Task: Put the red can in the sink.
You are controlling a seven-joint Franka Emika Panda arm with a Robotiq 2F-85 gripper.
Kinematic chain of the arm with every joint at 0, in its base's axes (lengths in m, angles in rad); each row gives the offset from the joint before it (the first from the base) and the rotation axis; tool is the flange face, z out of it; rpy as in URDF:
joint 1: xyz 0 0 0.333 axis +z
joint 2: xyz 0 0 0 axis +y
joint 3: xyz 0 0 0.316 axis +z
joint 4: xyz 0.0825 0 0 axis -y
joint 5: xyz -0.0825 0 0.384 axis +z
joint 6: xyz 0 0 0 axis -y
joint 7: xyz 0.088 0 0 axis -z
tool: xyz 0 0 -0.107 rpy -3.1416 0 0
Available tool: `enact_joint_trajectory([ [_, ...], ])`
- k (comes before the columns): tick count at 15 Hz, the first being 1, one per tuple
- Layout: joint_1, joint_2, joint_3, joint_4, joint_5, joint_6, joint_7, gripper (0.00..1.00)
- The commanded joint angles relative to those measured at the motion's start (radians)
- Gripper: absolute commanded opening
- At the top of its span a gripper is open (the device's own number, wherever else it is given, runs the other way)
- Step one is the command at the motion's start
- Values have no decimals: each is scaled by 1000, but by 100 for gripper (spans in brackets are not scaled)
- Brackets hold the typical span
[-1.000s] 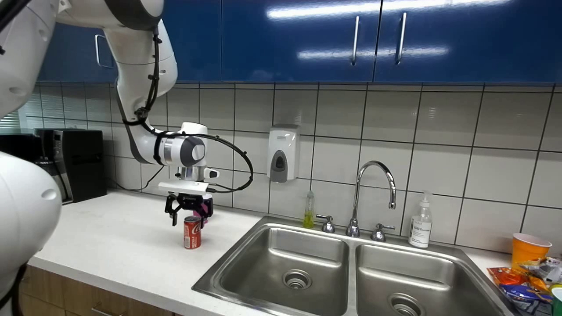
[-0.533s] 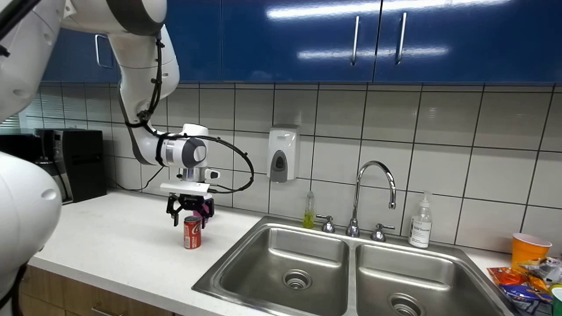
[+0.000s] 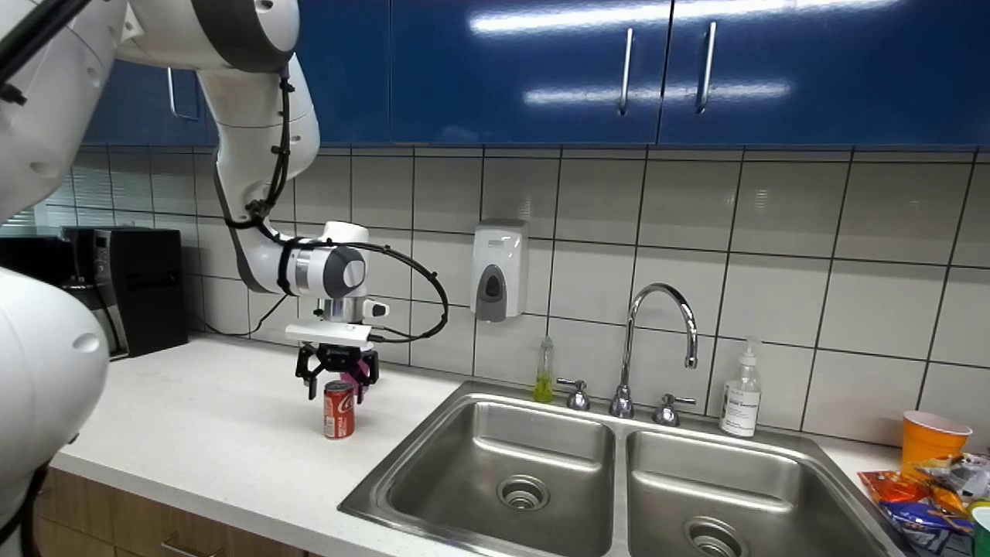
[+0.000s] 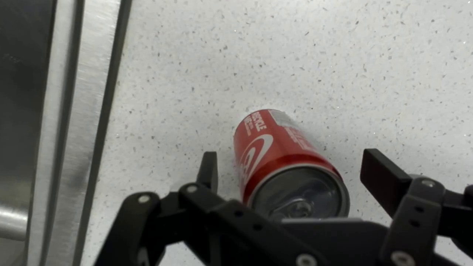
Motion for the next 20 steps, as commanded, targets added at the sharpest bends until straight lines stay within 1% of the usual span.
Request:
enact_joint_trajectory([
  [1, -13, 16, 9, 29, -28, -7, 13, 75],
  [2, -13, 18, 10, 31, -27, -10, 13, 74],
  [3, -13, 19, 9, 33, -28, -9, 13, 67],
  [6, -14, 24, 9, 40, -28, -10, 12, 42],
  [7, -14, 24, 9, 42, -28, -10, 12, 39],
  [20, -12, -2, 2, 38, -42, -22, 18, 39],
])
